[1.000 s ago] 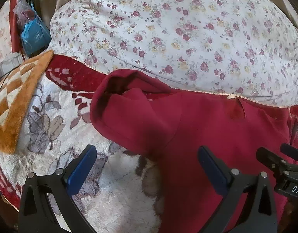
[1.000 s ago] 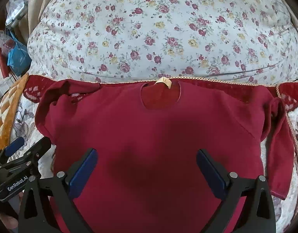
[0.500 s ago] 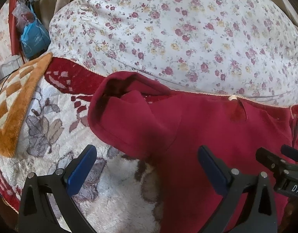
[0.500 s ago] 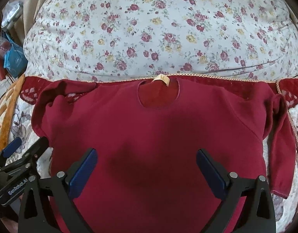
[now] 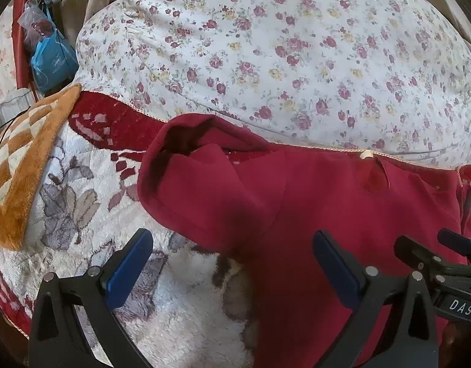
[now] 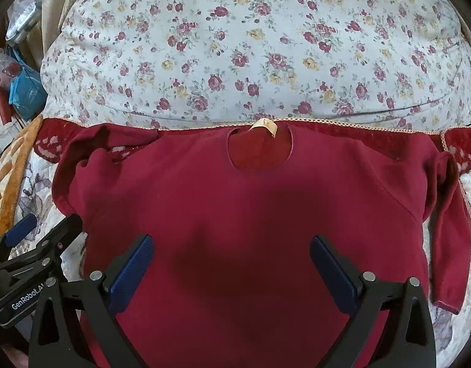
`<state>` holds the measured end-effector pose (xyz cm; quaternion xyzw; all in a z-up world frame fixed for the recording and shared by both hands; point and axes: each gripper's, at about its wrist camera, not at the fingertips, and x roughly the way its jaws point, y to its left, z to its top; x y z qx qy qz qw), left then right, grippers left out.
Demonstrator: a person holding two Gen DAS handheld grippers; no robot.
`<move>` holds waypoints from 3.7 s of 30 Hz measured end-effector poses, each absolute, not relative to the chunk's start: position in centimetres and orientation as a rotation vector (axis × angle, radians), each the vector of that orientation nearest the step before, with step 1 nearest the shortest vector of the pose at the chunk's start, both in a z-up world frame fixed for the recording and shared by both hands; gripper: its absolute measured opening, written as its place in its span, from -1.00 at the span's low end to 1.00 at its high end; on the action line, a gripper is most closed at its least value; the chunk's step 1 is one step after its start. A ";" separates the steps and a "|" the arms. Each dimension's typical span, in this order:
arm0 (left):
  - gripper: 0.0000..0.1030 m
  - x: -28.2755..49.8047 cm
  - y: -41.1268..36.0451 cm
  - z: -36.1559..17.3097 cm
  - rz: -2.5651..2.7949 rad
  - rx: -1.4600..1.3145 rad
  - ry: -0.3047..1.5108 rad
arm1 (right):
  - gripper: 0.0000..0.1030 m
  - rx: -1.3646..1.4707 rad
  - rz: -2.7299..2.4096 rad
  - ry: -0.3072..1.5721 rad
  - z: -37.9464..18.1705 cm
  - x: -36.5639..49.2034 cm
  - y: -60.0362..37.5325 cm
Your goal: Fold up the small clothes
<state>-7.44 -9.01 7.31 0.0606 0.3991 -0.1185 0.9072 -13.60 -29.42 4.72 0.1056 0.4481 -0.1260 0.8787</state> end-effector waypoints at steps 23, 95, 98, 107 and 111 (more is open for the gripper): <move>1.00 -6.4 -7.8 7.0 -0.218 0.091 0.850 | 1.00 0.202 -0.226 0.978 3.5 -12.0 -28.2; 1.00 -4.3 -5.3 3.6 -0.114 0.182 1.004 | 0.74 0.086 0.003 0.827 9.9 -11.5 -33.8; 1.00 -3.6 -5.5 3.5 -0.105 0.182 1.001 | 0.49 0.027 0.083 0.897 7.0 -5.3 -29.6; 1.00 -1.5 -3.8 1.7 -0.059 0.134 1.085 | -0.91 -0.045 0.231 1.088 -0.7 6.0 -22.3; 1.00 -1.2 -2.8 3.0 -0.049 0.132 1.050 | -0.91 0.069 0.271 1.015 -0.5 6.8 -22.0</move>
